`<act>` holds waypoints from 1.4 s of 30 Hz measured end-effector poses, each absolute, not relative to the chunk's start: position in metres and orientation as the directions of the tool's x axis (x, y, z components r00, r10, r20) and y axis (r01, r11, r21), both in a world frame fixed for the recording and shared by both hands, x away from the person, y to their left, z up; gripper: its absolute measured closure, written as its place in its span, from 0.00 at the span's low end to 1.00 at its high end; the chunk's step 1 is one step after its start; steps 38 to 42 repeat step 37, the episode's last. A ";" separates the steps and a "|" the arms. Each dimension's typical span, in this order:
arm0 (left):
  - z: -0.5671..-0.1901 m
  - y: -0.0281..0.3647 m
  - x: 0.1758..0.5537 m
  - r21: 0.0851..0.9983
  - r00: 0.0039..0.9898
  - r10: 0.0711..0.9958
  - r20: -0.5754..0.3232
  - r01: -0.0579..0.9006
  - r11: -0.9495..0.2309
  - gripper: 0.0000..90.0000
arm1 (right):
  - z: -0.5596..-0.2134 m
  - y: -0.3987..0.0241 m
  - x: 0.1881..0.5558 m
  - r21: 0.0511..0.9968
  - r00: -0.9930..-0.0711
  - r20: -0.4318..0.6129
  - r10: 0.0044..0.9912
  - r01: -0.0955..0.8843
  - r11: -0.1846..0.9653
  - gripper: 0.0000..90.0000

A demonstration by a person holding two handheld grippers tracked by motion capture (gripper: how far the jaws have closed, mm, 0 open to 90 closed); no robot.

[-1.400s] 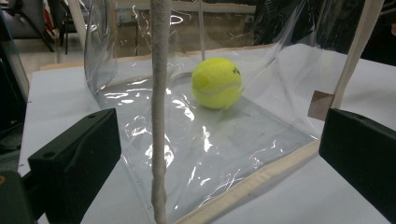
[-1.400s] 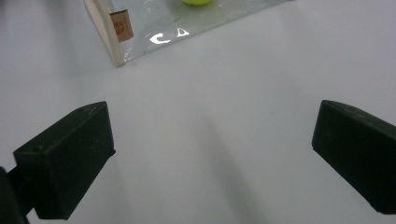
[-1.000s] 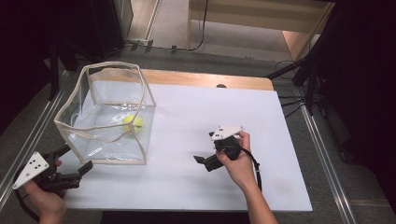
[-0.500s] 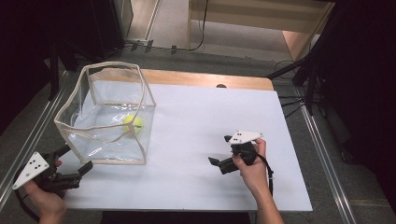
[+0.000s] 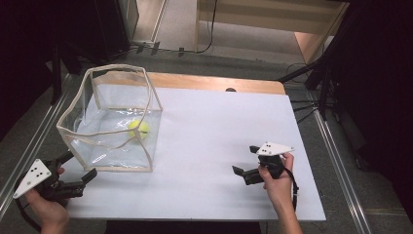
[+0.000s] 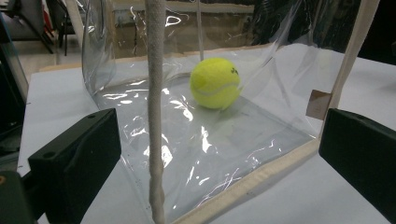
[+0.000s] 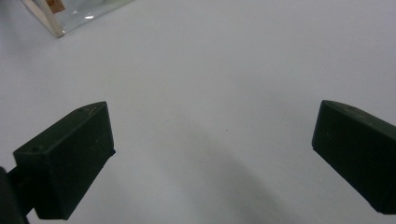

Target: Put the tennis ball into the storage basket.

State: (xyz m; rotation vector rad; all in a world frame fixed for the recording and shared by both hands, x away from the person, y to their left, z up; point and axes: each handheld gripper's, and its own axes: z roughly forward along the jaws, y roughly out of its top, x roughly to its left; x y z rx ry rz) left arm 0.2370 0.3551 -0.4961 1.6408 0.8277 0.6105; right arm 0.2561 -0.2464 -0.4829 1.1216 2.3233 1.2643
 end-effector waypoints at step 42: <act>-0.496 0.356 0.238 0.973 0.612 0.789 -0.047 0.208 -0.103 0.00 | -0.510 -0.334 0.219 0.854 -0.482 0.167 0.860 0.507 0.118 0.00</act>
